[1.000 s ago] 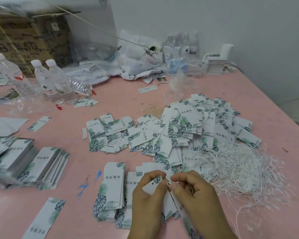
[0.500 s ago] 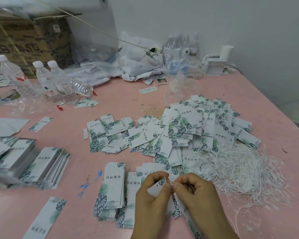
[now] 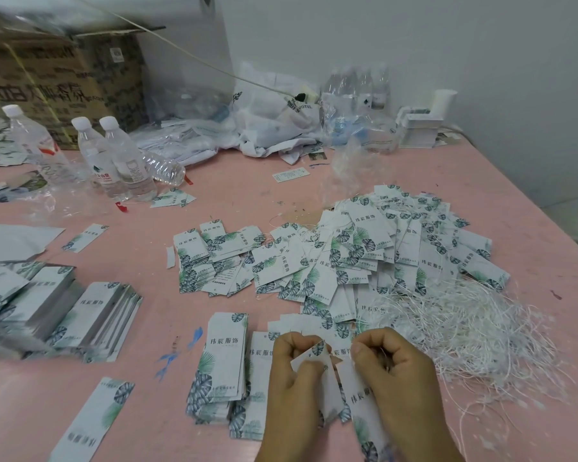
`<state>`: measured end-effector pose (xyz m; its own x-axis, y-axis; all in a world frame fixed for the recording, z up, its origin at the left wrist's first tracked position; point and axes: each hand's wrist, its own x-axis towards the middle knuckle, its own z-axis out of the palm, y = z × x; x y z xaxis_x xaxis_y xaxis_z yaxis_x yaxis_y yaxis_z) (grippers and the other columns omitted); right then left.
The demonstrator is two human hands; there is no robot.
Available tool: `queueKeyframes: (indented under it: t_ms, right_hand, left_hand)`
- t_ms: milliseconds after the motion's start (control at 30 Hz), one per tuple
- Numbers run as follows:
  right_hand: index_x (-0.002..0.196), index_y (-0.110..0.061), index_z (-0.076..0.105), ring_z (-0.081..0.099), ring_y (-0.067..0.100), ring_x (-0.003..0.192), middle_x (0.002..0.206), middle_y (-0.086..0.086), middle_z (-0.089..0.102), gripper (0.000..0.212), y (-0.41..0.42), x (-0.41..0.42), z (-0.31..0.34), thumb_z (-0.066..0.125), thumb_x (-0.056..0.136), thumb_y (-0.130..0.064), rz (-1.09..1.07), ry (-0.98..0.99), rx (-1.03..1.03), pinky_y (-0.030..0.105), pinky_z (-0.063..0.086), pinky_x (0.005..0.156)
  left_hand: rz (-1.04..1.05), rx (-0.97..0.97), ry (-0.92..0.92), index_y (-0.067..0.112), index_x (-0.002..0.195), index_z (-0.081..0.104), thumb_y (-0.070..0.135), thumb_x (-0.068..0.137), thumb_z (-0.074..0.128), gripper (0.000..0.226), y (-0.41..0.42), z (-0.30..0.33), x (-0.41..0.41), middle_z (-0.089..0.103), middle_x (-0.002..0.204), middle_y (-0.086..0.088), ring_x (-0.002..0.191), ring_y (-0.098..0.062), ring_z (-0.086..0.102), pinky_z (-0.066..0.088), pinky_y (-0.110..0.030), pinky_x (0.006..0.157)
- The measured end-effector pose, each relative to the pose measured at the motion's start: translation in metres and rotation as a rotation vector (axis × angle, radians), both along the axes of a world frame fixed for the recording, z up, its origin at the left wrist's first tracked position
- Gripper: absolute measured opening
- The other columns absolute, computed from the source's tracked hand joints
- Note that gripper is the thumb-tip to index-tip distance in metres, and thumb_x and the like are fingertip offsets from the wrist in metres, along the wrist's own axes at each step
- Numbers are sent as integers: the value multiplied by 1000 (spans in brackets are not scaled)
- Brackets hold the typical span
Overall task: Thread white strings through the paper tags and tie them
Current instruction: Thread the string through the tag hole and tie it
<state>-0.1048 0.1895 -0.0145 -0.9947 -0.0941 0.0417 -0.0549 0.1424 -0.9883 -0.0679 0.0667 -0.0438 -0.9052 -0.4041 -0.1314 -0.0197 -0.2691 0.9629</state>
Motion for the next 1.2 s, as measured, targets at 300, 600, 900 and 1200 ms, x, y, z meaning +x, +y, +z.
queueKeyframes:
  t_ms: [300, 600, 900, 1200]
  right_hand:
    - [73, -28, 68, 47, 2, 55, 67, -11, 58, 32, -9, 3, -5, 74, 77, 3, 37, 165, 90, 9, 38, 53]
    - [73, -32, 66, 46, 2, 52, 68, -11, 57, 33, -7, 3, -8, 75, 76, 0, 23, 194, 167, 9, 36, 51]
    - [75, -31, 68, 45, 3, 53, 64, -6, 57, 28, -2, -2, -11, 75, 78, -5, -27, 160, 122, 14, 40, 50]
    - [71, -30, 68, 44, 3, 53, 63, -4, 57, 33, -2, 1, -5, 76, 76, 2, 12, 189, 91, 12, 38, 50]
  left_hand:
    - [-85, -131, 94, 33, 83, 56, 22, 82, 60, 12, 8, 6, 2, 63, 68, 4, 60, -10, 57, 47, -22, 56]
    - [-150, -159, 127, 31, 86, 61, 24, 80, 64, 9, 10, 4, 3, 68, 82, -8, 72, -15, 60, 50, -29, 66]
    - [-163, 202, 63, 4, 97, 74, 31, 73, 60, 39, 3, -1, -1, 70, 97, -31, 93, -42, 67, 52, -47, 83]
    - [-157, 279, 56, 0, 91, 75, 34, 55, 95, 53, 0, -5, -7, 70, 91, -33, 86, -41, 68, 53, -51, 87]
